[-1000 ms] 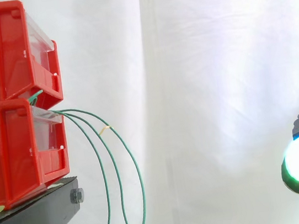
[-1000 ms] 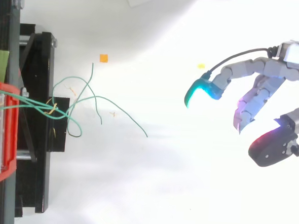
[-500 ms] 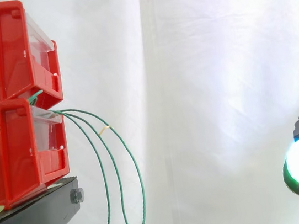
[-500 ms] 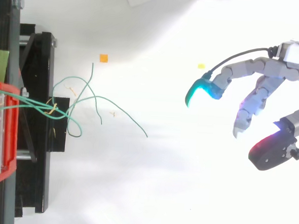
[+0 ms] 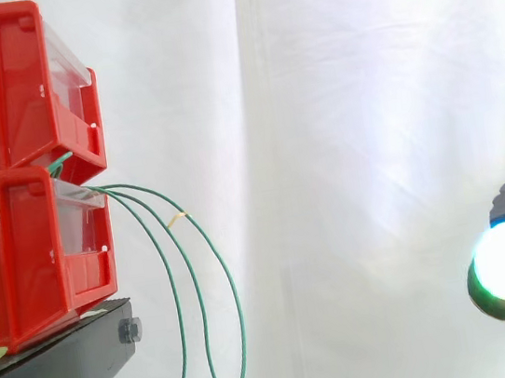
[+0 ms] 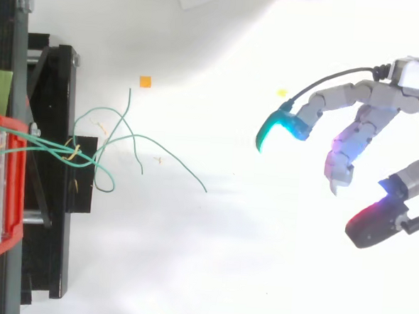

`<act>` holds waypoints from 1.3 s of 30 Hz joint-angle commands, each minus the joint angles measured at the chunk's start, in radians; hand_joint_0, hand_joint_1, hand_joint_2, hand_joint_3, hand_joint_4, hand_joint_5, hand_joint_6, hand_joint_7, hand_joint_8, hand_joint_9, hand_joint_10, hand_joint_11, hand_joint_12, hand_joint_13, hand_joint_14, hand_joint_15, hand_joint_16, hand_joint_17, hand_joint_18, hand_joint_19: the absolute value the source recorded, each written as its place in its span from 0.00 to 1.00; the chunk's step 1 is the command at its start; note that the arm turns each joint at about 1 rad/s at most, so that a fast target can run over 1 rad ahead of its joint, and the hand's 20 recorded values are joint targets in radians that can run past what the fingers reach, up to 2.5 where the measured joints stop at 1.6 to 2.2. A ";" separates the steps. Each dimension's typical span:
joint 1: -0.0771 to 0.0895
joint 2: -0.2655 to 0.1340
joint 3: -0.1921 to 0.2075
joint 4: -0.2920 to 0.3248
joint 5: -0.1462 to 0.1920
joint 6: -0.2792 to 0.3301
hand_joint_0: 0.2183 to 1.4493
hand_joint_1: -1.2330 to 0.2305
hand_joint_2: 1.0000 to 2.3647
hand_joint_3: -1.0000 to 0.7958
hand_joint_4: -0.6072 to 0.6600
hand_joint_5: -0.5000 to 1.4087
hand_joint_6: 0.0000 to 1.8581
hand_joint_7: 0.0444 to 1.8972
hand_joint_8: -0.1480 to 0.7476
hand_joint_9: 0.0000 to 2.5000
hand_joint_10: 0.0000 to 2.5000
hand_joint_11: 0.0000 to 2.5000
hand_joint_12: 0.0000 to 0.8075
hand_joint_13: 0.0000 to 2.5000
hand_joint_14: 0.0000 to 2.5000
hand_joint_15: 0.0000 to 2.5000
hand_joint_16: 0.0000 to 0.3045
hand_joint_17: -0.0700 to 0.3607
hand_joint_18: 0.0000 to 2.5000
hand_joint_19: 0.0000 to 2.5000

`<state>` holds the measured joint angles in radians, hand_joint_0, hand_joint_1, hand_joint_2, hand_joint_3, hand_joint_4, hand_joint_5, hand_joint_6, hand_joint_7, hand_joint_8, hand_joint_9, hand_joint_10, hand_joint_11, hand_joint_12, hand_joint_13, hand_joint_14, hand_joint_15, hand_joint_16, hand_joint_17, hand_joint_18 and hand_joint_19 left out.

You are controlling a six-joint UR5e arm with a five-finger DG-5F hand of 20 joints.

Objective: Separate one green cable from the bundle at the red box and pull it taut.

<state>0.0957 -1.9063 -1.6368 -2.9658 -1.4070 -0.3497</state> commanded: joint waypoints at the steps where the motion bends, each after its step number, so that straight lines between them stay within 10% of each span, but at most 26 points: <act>1: -0.001 0.000 0.000 0.001 0.000 0.000 0.33 0.42 0.00 0.28 0.63 0.20 0.27 0.29 0.43 0.50 0.01 0.26 0.39 0.42 0.01 0.26 0.15 0.41 0.34 0.26; 12: -0.001 0.000 0.000 0.001 0.000 0.000 0.36 0.44 0.00 0.28 0.68 0.19 0.27 0.33 0.61 0.61 0.00 0.02 0.55 0.63 0.00 0.10 0.18 0.45 0.47 0.17; 39: -0.001 0.000 0.000 0.001 0.000 0.000 0.38 0.44 0.00 0.28 0.74 0.20 0.27 0.34 0.60 0.64 0.00 0.02 0.52 0.70 0.01 0.16 0.16 0.42 0.45 0.22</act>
<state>0.0957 -1.9066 -1.6369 -2.9658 -1.4068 -0.3497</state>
